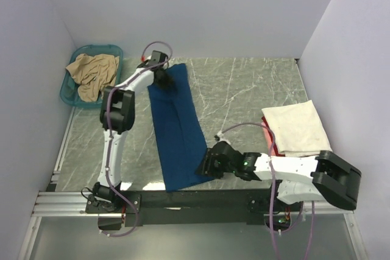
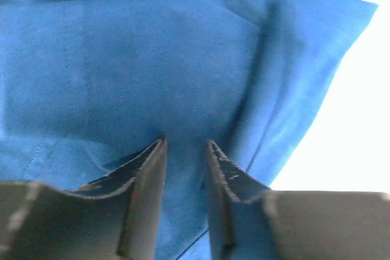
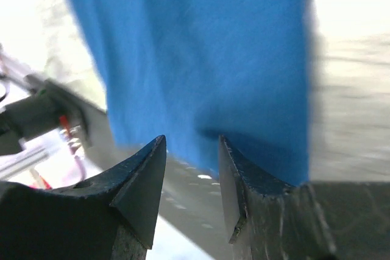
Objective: Fold and stack the t-shirts
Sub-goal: Fold the tshirt
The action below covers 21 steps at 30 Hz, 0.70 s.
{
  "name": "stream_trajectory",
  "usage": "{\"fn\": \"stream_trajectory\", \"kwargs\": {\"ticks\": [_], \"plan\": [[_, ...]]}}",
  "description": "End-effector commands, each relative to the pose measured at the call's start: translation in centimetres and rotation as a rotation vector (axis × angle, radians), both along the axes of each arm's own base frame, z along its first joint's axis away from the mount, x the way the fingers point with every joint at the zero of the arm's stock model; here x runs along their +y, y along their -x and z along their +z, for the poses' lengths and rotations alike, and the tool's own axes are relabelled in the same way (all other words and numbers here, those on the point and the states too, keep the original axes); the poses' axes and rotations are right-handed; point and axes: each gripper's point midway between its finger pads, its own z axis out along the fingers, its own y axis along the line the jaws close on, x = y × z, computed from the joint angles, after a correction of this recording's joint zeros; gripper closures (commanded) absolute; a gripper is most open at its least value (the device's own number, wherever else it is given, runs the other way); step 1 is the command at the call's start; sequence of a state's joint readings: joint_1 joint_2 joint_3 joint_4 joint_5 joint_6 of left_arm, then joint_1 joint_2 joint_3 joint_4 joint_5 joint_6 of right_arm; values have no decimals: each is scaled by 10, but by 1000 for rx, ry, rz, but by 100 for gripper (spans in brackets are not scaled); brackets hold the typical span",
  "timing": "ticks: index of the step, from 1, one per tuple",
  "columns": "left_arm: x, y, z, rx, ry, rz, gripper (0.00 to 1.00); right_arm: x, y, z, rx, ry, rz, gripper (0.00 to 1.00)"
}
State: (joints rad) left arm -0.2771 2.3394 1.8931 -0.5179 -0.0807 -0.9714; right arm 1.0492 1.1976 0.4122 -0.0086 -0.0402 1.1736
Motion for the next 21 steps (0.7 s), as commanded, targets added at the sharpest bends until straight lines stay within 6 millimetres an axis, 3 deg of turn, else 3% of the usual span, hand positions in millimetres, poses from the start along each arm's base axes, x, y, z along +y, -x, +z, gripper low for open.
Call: {"fn": "stream_trajectory", "kwargs": {"ticks": [1,6,12,17,18,19,20,21], "plan": [[-63,8,-39,56,56,-315,61,50,-20,45,-69,-137,-24,53],[-86,-13,-7,-69,142,-394,46,65,-33,53,-126,-68,28,53],[-99,-33,83,-292,216,-495,34,40,-46,65,-194,-2,-3,53],[-91,-36,179,-488,249,-523,30,7,-64,73,-245,56,-43,53],[-86,-31,179,-480,260,-506,30,-1,-70,73,-240,57,-59,53],[-81,-24,210,-534,265,-498,31,-7,-73,72,-246,61,-58,53],[-76,-20,218,-547,257,-478,31,-13,-73,70,-242,59,-61,53],[-64,-15,205,-510,226,-417,32,-22,-80,69,-233,57,-78,53]]}}
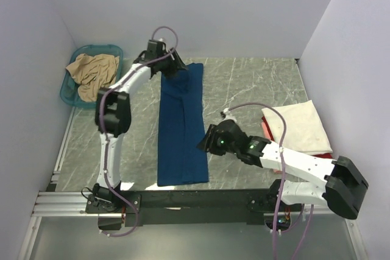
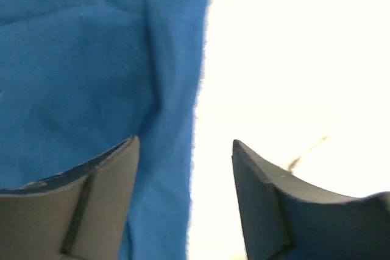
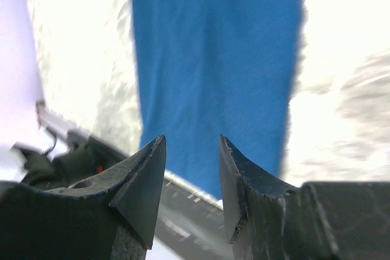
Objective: Fold and stack the t-shirts
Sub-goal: Fold the tshirt
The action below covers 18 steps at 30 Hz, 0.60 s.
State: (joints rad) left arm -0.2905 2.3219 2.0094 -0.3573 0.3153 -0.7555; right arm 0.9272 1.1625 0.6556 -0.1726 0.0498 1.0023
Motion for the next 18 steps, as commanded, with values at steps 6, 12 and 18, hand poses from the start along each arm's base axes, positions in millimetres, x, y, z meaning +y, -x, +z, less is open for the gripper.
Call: {"fn": "stream_trajectory", "kwargs": {"ticks": [6,12,18], "plan": [[66,79,83,-30,1,303,55,-40,-13,-8,-28,90,9,53],[92,172,36,74,-7,409,71,-22,-49,26,-98,64,28,53],[98,250,1,140,-76,422,76,27,-137,55,-233,107,87,54]]}}
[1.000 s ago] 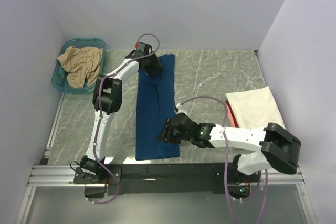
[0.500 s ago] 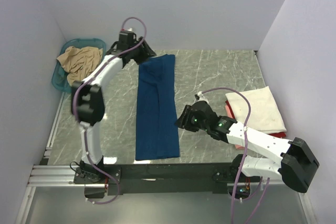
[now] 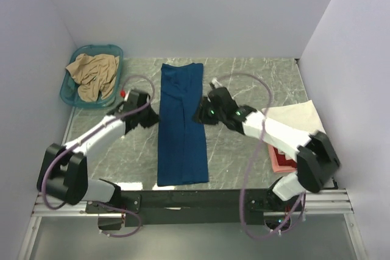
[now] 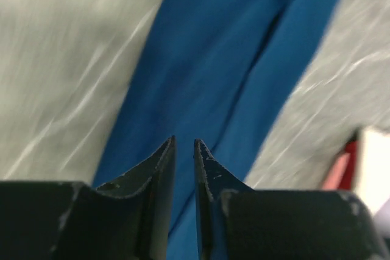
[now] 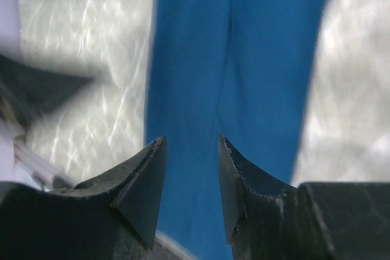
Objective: Fold and stack the t-shirts
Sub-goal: Fold the tshirt
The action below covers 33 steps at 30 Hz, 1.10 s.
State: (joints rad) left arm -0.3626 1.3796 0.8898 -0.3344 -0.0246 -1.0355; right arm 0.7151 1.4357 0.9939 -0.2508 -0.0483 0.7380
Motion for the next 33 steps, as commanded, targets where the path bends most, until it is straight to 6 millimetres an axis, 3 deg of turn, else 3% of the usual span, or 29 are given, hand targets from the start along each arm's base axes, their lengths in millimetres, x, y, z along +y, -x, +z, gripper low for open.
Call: {"fn": "stream_trajectory", "kwargs": {"ticks": [1,2,3,4,5,9,10,12,17,22,25,29,32,33], "plan": [[4,27,16,-62,17,58,76,38,-64,30,-186,25,91,54],[11,42,1,-25,8,74,76,46,-76,30,-204,43,107,54],[15,50,0,-20,19,90,76,54,-89,30,-227,62,125,55],[17,56,12,-59,46,89,74,69,-110,28,-260,93,156,55],[20,65,7,-50,43,89,74,77,-121,26,-274,105,171,55],[27,85,29,-95,74,79,71,109,-165,8,-289,168,209,56],[30,92,26,-73,62,80,70,121,-181,6,-305,172,212,56],[31,96,36,-97,66,62,69,126,-193,0,-307,192,207,56],[30,105,40,-97,71,32,68,142,-222,-21,-336,220,197,56],[27,105,42,-105,80,13,68,149,-232,-42,-310,218,192,56],[25,103,44,-112,82,4,67,150,-237,-36,-325,200,167,52],[25,98,42,-106,68,6,66,145,-231,-34,-286,190,140,56],[28,88,40,-129,32,15,64,131,-215,-17,-265,158,129,58],[28,83,35,-113,12,20,64,117,-205,-1,-253,152,113,58]]}}
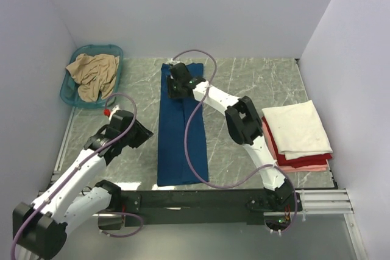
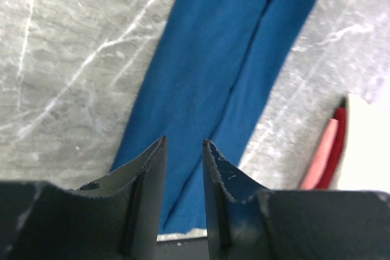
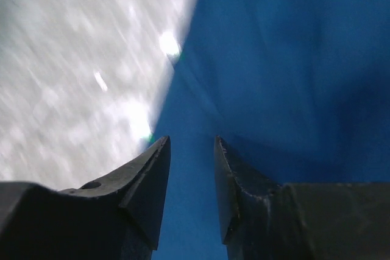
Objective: Fold and stack the t-shirts
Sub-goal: Fold the tshirt
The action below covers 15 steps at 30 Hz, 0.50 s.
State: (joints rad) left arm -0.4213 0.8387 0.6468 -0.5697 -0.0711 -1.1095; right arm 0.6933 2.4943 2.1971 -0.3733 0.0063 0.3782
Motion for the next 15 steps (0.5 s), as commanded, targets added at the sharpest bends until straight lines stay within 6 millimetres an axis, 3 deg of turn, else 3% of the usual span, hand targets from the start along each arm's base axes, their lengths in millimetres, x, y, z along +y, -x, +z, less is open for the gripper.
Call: {"fn": "stream_trajectory", "kwargs": {"ticks": [1,4,5,6,8,9,15], "plan": [[-1,-21,8,-40,-47,-2,64,-28,15,78,-26,-85,-59,58],[-3,-21,-11,11,-67,-17,66,-60,63,105,49,-115,-78,60],[-4,-20,-14,16,-57,-15,65,-70,77,107,62,-119,-88,60],[-6,-18,-15,13,-43,-21,66,-92,110,106,110,-134,-111,60],[-7,-10,-26,43,-30,-28,66,-104,146,107,143,-192,-87,60],[-6,-6,-30,63,-34,-27,68,-123,180,100,188,-213,-97,60],[5,29,-45,191,-106,-32,68,-175,291,59,334,-217,-60,60]]}}
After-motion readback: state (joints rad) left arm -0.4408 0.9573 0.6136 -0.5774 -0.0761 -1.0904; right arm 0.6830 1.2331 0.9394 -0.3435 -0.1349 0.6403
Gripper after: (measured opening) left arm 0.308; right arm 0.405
